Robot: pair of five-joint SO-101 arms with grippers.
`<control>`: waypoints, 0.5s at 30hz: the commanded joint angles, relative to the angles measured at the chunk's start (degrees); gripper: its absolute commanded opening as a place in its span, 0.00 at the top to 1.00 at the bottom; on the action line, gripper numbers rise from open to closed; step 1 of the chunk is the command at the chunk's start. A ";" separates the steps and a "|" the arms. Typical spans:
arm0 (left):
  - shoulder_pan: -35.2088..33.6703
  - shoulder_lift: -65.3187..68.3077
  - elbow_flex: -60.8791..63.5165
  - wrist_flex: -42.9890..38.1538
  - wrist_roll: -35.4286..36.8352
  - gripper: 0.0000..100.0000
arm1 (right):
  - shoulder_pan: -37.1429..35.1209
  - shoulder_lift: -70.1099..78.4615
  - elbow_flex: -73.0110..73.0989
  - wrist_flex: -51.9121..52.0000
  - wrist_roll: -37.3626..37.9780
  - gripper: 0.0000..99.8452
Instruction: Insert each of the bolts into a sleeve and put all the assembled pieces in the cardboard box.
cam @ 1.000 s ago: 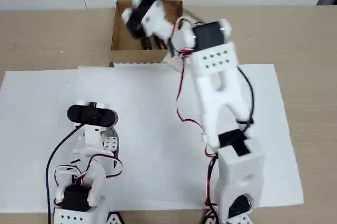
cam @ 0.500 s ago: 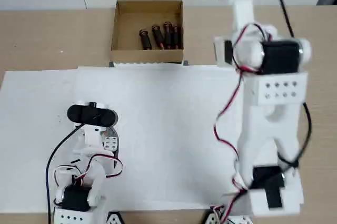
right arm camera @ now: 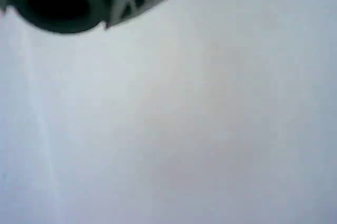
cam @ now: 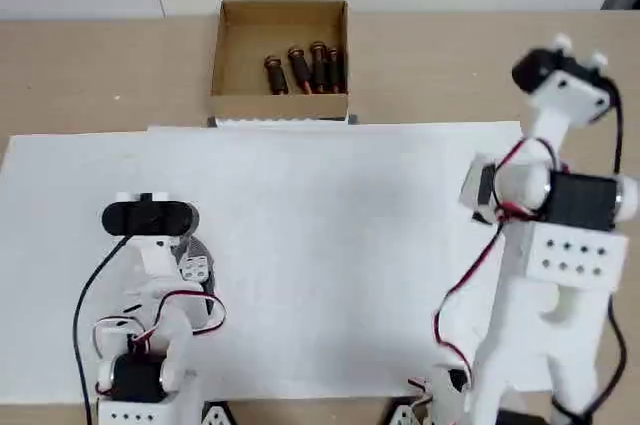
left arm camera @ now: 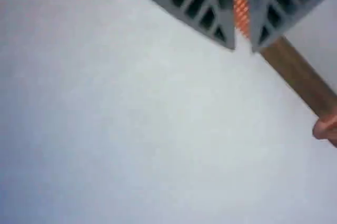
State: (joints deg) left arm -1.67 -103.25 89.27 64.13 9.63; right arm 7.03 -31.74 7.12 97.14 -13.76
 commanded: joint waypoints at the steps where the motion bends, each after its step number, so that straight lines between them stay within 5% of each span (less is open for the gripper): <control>1: -0.44 -0.09 -8.75 3.52 0.18 0.99 | 1.63 -6.99 5.89 -3.56 -0.53 1.00; 9: -0.53 1.49 -21.76 13.01 0.26 0.99 | 2.15 -20.35 22.59 -10.33 -0.53 1.00; 15: -0.53 18.90 -34.86 17.05 4.22 0.99 | 2.24 -23.69 24.62 -10.68 -0.53 1.00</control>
State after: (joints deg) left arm -1.85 -93.05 61.76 80.40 10.86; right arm 8.70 -53.89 31.74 87.91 -13.76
